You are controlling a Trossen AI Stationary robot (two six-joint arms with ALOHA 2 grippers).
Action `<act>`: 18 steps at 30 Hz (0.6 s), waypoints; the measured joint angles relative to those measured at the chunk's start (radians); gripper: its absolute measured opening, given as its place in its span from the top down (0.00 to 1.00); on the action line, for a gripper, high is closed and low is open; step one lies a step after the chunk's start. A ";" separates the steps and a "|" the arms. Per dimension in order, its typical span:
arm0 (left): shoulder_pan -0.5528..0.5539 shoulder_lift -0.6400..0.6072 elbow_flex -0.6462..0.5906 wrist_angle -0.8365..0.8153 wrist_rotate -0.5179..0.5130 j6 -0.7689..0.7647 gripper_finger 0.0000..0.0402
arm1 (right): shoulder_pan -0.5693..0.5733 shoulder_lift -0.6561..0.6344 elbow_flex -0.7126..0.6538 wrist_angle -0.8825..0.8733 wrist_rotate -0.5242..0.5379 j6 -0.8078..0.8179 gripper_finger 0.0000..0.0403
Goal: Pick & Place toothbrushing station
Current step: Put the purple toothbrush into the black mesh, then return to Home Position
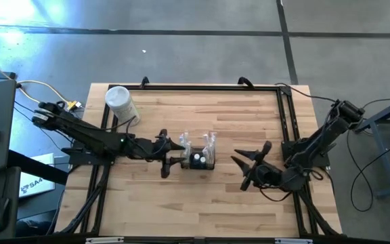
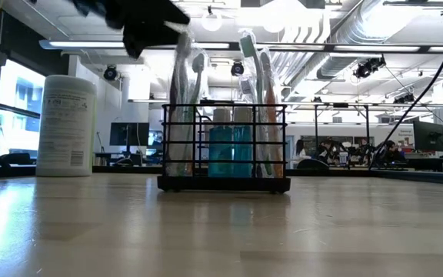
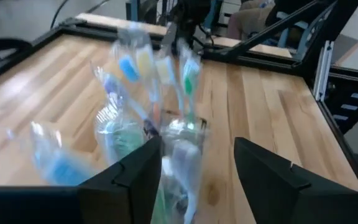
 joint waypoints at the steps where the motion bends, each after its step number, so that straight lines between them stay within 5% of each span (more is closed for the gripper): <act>1: 0.000 -0.009 0.021 -0.033 0.000 0.008 0.51 | 0.011 -0.014 0.000 -0.009 0.011 -0.010 0.73; 12: 0.000 -0.092 0.088 -0.158 0.045 0.021 0.56 | 0.119 -0.212 0.000 -0.111 0.032 0.030 0.92; 18: 0.000 -0.162 0.092 -0.264 0.038 0.098 0.62 | 0.130 -0.346 0.000 -0.410 -0.024 0.150 0.99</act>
